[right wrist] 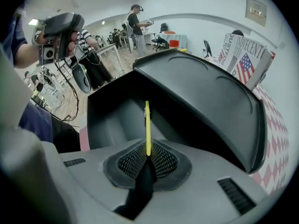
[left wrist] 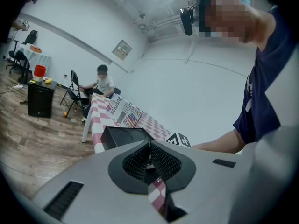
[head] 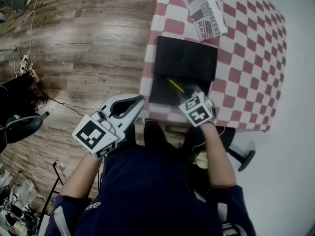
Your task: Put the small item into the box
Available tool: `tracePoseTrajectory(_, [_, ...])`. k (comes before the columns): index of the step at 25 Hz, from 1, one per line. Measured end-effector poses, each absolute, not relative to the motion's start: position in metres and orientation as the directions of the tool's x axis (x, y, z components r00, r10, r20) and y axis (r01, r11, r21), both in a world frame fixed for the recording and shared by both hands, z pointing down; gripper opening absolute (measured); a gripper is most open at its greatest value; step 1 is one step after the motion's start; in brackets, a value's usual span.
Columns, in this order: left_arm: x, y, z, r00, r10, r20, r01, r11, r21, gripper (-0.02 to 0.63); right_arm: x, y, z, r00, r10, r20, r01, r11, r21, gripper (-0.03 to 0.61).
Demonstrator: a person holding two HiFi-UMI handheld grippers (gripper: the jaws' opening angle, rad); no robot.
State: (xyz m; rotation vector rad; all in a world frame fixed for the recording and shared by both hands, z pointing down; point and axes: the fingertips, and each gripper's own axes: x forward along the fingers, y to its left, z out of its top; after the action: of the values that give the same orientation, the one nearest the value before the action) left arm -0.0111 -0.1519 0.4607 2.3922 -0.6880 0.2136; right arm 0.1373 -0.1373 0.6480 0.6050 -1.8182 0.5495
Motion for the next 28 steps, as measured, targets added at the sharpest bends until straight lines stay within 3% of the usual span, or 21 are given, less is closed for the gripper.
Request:
tracePoseTrajectory(19, [-0.019, -0.150, 0.450, 0.854, -0.414, 0.316, -0.520, -0.680, 0.517, 0.038, 0.138, -0.137, 0.648, -0.237, -0.156, 0.959, -0.668, 0.743, -0.044, 0.066])
tracePoseTrajectory(28, [-0.013, -0.145, 0.432, 0.870, -0.387, 0.305, -0.492, -0.717, 0.494, 0.038, 0.132, -0.141, 0.611, -0.337, -0.222, 0.915, -0.721, 0.686, -0.099, 0.071])
